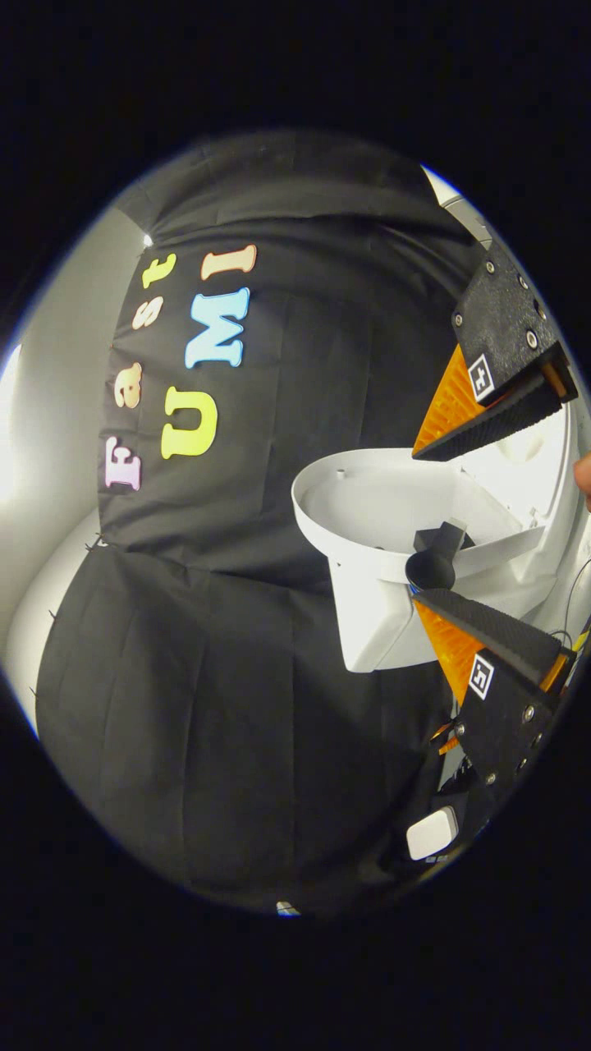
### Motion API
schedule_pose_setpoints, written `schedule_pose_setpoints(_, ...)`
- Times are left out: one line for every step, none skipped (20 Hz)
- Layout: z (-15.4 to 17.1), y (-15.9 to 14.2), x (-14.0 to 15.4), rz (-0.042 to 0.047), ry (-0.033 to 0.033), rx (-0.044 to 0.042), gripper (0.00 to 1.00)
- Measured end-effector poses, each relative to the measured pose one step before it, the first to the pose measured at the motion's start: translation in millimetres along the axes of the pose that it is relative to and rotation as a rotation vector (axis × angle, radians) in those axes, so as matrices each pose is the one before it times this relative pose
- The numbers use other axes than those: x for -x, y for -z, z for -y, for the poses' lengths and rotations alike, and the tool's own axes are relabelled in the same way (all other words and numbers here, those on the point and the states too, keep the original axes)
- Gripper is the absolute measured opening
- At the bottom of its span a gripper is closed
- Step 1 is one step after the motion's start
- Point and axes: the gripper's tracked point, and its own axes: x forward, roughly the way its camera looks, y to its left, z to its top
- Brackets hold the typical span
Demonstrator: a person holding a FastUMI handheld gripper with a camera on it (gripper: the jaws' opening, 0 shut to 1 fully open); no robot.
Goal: Open the toilet lid.
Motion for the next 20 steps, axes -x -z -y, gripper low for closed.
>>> schedule_pose_setpoints(7.07,-4.42,7.30,0.01298,-0.00306,-0.02677,0.95)
schedule_pose_setpoints(8.37,-5.20,7.61,0.00901,0.00202,-0.02298,0.95)
schedule_pose_setpoints(9.97,-6.96,7.30,0.01122,0.00610,-0.01634,0.95)
schedule_pose_setpoints(11.50,-6.53,8.36,0.00908,0.01597,-0.01117,0.95)
schedule_pose_setpoints(12.90,-6.94,8.28,0.01246,0.02017,-0.00640,0.95)
schedule_pose_setpoints(12.98,-6.09,6.72,0.01255,0.02164,-0.00390,0.95)
schedule_pose_setpoints(9.08,-4.53,5.56,0.01235,0.01634,-0.00176,0.95)
schedule_pose_setpoints(8.58,-3.74,6.72,0.00702,0.01614,-0.00311,0.95)
schedule_pose_setpoints(8.85,-1.63,4.43,0.00529,0.01723,-0.00331,0.95)
schedule_pose_setpoints(8.63,-1.64,5.59,0.00323,0.01437,-0.00184,0.95)
schedule_pose_setpoints(8.63,-0.25,6.71,0.00296,0.01548,-0.00191,0.95)
schedule_pose_setpoints(9.52,-0.55,7.51,0.00425,0.01535,-0.00139,0.95)
schedule_pose_setpoints(9.89,-2.20,8.47,0.01095,0.02216,-0.00240,0.95)
schedule_pose_setpoints(11.85,-3.11,8.13,0.01165,0.02303,-0.00285,0.95)
schedule_pose_setpoints(9.30,-0.63,6.39,0.01192,0.01925,-0.00470,0.95)
schedule_pose_setpoints(8.25,-1.58,6.21,0.01033,0.01365,-0.00592,0.95)
schedule_pose_setpoints(6.01,1.99,6.11,0.00375,0.00840,-0.00726,0.95)
schedule_pose_setpoints(6.42,-0.65,5.47,0.00556,0.00655,-0.00551,0.95)
schedule_pose_setpoints(7.13,-1.60,5.31,0.00240,0.00922,-0.00150,0.95)
schedule_pose_setpoints(7.96,-1.50,4.90,0.00195,0.01114,-0.00004,0.95)
